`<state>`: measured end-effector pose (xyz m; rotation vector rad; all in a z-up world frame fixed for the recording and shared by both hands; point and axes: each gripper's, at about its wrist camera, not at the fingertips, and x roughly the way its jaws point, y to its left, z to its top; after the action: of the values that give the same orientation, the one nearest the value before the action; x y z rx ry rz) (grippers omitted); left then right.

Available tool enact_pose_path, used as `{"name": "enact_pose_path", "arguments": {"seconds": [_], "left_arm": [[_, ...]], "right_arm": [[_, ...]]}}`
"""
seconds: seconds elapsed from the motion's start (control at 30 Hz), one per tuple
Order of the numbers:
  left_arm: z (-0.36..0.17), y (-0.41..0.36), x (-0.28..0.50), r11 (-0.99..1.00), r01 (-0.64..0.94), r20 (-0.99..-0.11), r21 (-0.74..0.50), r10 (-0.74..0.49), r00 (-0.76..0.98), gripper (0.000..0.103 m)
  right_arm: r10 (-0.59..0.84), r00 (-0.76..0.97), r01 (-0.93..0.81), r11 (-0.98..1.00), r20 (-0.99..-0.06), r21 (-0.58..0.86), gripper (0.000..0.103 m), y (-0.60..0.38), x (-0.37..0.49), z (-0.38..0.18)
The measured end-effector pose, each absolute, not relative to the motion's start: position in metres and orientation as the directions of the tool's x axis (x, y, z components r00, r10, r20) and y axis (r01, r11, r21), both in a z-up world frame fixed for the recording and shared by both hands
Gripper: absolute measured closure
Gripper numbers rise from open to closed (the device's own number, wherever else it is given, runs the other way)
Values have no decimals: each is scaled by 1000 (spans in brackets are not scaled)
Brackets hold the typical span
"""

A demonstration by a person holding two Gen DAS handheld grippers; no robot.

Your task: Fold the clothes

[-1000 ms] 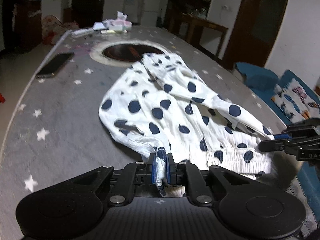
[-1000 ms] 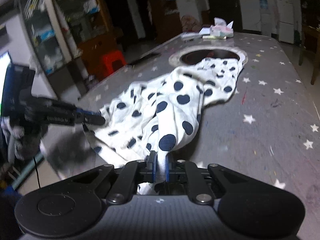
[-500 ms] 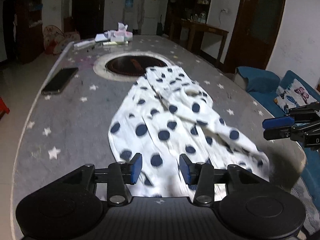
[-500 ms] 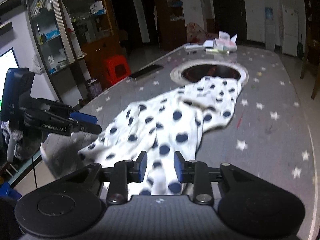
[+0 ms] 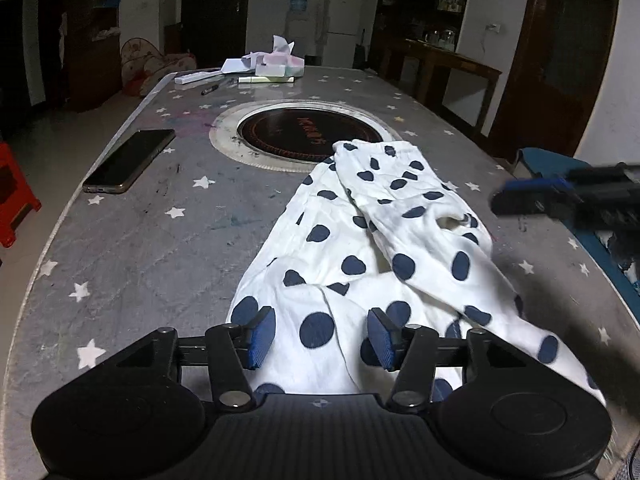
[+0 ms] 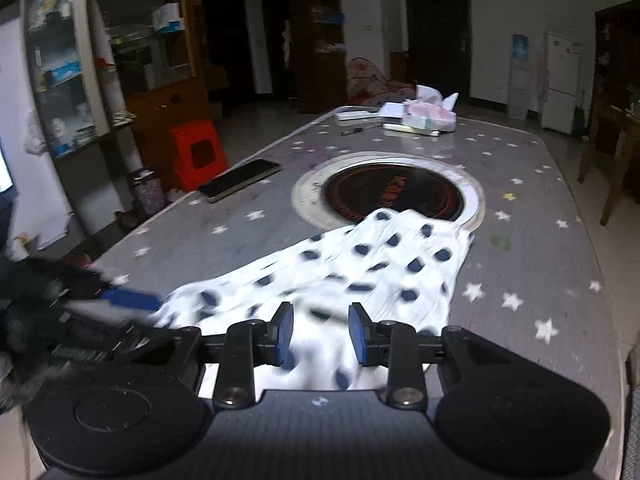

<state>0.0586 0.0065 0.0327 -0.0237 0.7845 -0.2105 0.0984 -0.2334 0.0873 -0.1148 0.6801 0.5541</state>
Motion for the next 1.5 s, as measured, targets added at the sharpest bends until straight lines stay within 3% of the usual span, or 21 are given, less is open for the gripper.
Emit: {"name": "enact_pose_path", "arguments": {"seconds": [0.77,0.83,0.87,0.97,1.5], "left_arm": [[11,7,77,973,194,-728,-123,-221,648,48],[11,8,78,973,196,-729,-125,-224,647,48],[11,8,79,972,196,-729,-126,-225,647,48],[11,8,80,973,194,-728,-127,-225,647,48],[10,3,81,979,181,-731,-96,-193,654,48]], "right_arm": [[348,592,-450,891,-727,60,68,-172,272,28],[330,588,-446,894,-738,44,72,-170,277,20],[325,587,-446,894,-741,38,85,-170,278,16],[325,602,-443,896,-729,33,99,-174,275,16],[214,769,-299,953,-602,-43,103,-272,251,89]]}}
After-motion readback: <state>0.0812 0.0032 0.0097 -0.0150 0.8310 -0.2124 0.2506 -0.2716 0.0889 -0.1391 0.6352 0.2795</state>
